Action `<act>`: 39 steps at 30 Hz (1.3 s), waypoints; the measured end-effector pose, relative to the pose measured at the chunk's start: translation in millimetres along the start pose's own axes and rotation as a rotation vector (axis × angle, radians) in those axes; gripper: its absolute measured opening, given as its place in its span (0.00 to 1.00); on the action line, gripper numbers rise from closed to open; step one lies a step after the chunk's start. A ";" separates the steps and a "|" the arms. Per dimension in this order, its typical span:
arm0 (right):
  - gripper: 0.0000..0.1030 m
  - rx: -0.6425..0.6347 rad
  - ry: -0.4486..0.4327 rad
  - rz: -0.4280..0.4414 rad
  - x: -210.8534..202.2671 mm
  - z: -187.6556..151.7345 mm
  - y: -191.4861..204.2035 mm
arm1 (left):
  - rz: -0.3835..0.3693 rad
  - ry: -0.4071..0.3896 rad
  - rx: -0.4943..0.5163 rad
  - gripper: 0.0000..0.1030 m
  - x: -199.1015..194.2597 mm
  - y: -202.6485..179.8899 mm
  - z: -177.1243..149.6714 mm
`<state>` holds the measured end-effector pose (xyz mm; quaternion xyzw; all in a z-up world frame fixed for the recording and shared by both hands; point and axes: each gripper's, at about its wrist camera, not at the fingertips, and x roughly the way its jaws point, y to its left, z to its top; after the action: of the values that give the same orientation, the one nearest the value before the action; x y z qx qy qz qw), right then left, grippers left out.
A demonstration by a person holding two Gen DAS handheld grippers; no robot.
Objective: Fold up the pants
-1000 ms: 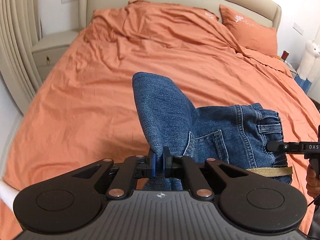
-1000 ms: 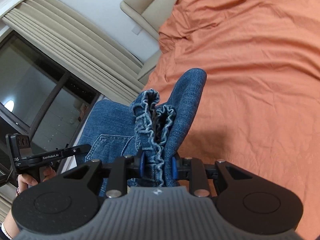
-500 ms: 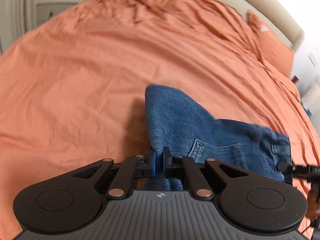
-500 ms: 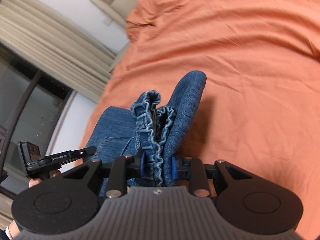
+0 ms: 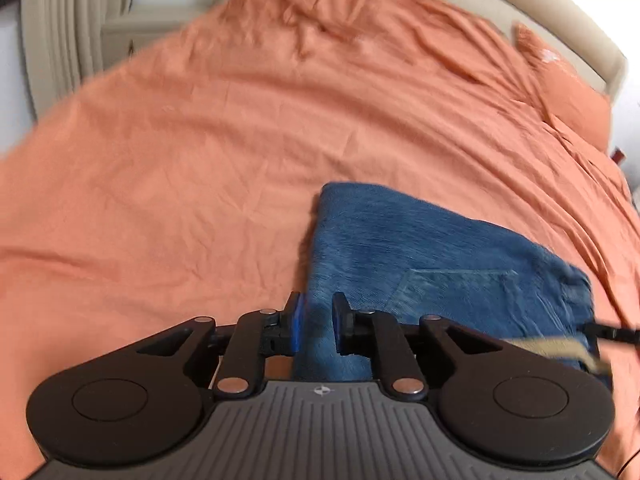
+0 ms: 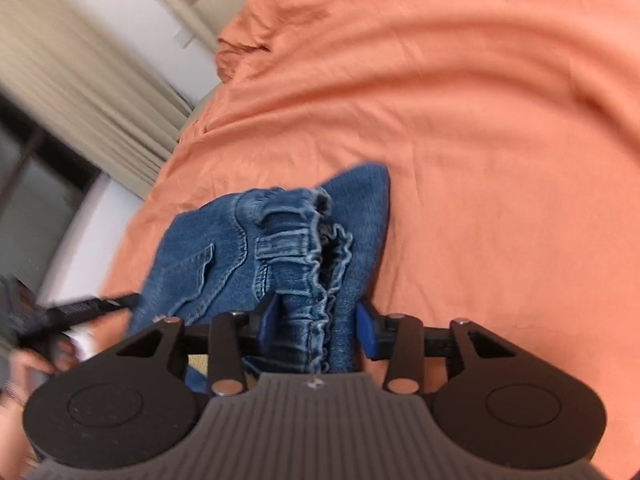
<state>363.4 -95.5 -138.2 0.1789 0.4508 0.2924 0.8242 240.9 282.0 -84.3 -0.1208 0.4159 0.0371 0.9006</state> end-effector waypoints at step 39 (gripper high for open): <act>0.76 -0.521 -0.252 -0.193 -85.0 -95.7 170.5 | 0.120 -0.252 0.232 0.26 -125.7 -132.0 -99.0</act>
<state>191.7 -16.7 -39.4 -0.0471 0.2698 0.2939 0.9158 107.8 133.9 -26.2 0.0144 0.3077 0.0574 0.9496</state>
